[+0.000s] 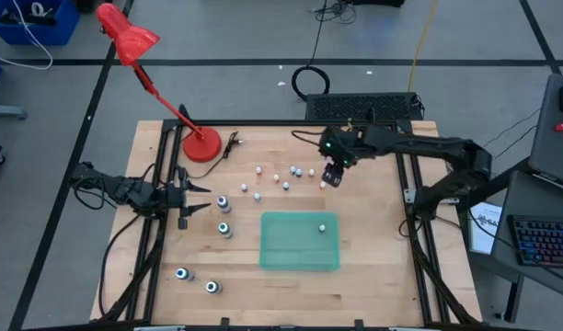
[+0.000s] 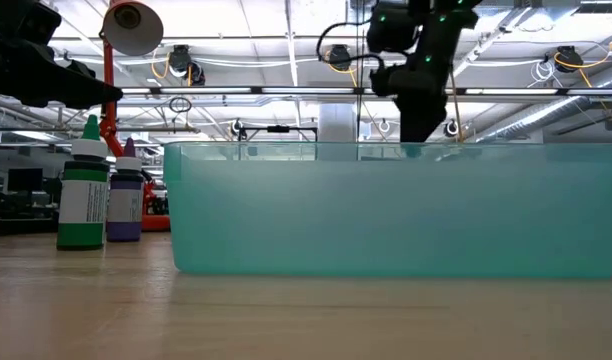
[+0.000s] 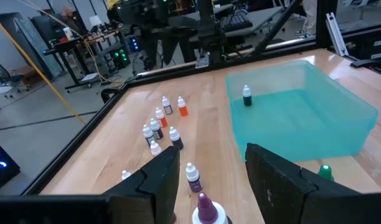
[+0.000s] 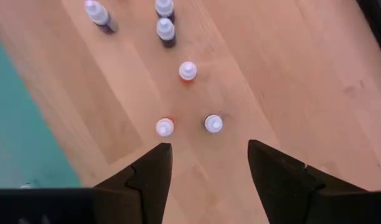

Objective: Pick & Place food coloring
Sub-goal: Put the small red food coloring bottle into the green bin

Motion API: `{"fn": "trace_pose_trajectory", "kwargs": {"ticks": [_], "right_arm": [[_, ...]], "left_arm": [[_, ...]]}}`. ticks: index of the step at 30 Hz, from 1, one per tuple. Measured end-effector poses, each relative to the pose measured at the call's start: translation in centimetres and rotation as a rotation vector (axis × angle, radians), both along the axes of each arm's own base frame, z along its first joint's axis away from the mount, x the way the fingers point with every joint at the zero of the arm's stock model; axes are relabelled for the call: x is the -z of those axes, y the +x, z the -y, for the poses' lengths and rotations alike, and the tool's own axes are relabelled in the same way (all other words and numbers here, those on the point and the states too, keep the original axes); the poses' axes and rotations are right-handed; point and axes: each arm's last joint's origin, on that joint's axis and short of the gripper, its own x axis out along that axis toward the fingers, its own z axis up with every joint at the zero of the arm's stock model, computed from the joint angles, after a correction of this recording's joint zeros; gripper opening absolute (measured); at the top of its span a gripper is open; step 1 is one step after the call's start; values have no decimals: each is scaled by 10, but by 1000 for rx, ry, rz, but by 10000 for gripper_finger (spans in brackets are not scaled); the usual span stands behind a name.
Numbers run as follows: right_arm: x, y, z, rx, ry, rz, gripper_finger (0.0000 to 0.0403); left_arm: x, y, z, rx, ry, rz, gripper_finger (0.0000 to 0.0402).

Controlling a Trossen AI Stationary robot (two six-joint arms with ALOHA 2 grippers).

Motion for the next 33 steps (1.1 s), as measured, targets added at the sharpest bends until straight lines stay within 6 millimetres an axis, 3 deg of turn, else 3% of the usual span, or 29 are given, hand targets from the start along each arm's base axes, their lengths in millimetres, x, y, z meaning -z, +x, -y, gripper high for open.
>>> {"fn": "trace_pose_trajectory", "kwargs": {"ticks": [15,33], "right_arm": [[64,30,14,-87,53,-170,193],[82,21,32,-65,64,-208,186]], "left_arm": [[0,0,0,0,0,0,186],[0,0,0,0,0,0,186]]}}
